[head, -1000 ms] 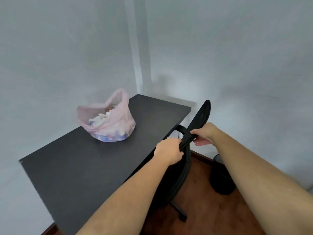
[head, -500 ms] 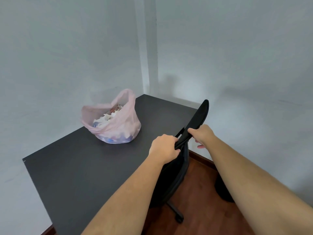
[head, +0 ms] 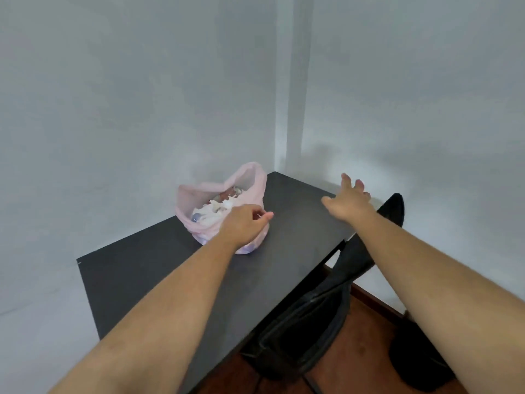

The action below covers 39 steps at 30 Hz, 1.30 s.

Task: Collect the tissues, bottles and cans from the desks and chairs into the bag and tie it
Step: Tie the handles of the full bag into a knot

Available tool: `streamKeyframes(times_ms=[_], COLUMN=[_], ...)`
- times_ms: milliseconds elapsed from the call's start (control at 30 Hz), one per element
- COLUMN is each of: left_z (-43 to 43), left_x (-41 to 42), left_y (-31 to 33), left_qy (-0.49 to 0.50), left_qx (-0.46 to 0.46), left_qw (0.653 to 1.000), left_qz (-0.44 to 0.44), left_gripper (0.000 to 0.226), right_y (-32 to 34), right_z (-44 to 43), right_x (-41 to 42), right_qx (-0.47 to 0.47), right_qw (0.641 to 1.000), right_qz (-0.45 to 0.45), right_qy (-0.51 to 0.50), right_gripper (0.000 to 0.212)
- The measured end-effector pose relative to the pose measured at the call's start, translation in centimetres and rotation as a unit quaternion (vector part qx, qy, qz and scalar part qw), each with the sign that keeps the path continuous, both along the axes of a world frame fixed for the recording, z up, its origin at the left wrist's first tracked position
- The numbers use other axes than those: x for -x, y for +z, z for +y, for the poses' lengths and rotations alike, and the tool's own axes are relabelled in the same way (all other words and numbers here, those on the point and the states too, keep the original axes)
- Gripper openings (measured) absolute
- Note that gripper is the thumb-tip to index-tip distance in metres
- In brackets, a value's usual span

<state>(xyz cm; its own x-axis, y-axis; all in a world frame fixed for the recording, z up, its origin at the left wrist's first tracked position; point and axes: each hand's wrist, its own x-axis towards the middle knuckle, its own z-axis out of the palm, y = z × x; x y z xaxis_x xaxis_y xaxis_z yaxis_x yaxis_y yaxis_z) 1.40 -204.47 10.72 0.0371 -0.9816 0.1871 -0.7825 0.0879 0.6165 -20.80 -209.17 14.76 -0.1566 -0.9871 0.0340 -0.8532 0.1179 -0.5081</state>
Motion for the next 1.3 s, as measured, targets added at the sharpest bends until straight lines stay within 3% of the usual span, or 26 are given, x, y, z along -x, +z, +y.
streamKeyframes(times_ms=[133, 300, 433, 500, 600, 700, 767, 933, 1033, 1200, 1233, 1300], left_z=[-5.2, -11.3, -13.7, -14.3, -15.0, -15.7, -16.2, -15.9, -14.6, -10.0, -9.0, -6.8], left_x=[-8.4, -18.1, -22.3, -23.5, -24.2, -24.0, -23.8, -23.5, -23.9, -25.5, -25.7, -25.9], left_y=[2.4, 0.4, -4.0, -6.7, -10.1, -10.7, -9.9, -3.9, -0.6, 1.2, 1.3, 1.3], left_qy=[0.118, 0.239, 0.305, 0.319, 0.307, 0.256, 0.218, 0.22, 0.258, 0.375, 0.392, 0.428], left_qx=[0.044, 0.002, -0.087, -0.135, -0.209, -0.225, -0.216, -0.14, -0.073, -0.054, -0.058, -0.059], left_qw=[0.992, 0.971, 0.938, 0.901, 0.8, 0.718, 0.71, 0.746, 0.754, 0.733, 0.732, 0.742], left_qz=[0.011, 0.021, 0.138, 0.26, 0.472, 0.607, 0.633, 0.613, 0.6, 0.565, 0.555, 0.513], left_gripper=[0.019, 0.054, 0.076, 0.084, 0.084, 0.041, 0.033, 0.017, 0.01, 0.029, 0.029, 0.028], right_y=[0.5, -2.2, -5.6, -7.4, -9.4, -10.1, -9.5, -3.9, 0.3, 2.4, 2.3, 1.9], right_z=[-5.9, -13.7, -17.3, -18.3, -19.7, -20.3, -20.3, -21.0, -21.5, -21.1, -20.9, -19.9], right_x=[-6.6, -13.8, -16.6, -17.5, -18.6, -19.5, -20.1, -20.2, -18.6, -14.3, -13.3, -11.6], right_qx=[0.004, -0.036, -0.093, -0.124, -0.169, -0.186, -0.177, -0.146, -0.103, -0.044, -0.023, 0.015], right_qw=[0.998, 0.985, 0.956, 0.929, 0.878, 0.821, 0.8, 0.8, 0.81, 0.866, 0.884, 0.952], right_qz=[-0.062, -0.166, -0.277, -0.347, -0.445, -0.538, -0.571, -0.582, -0.578, -0.493, -0.457, -0.286], right_qy=[0.028, 0.03, -0.011, -0.035, -0.052, -0.044, -0.039, -0.012, 0.006, -0.071, -0.099, -0.11], right_gripper=[0.078, 0.092, 0.093, 0.092, 0.085, 0.06, 0.039, 0.006, 0.023, 0.027, 0.025, 0.014])
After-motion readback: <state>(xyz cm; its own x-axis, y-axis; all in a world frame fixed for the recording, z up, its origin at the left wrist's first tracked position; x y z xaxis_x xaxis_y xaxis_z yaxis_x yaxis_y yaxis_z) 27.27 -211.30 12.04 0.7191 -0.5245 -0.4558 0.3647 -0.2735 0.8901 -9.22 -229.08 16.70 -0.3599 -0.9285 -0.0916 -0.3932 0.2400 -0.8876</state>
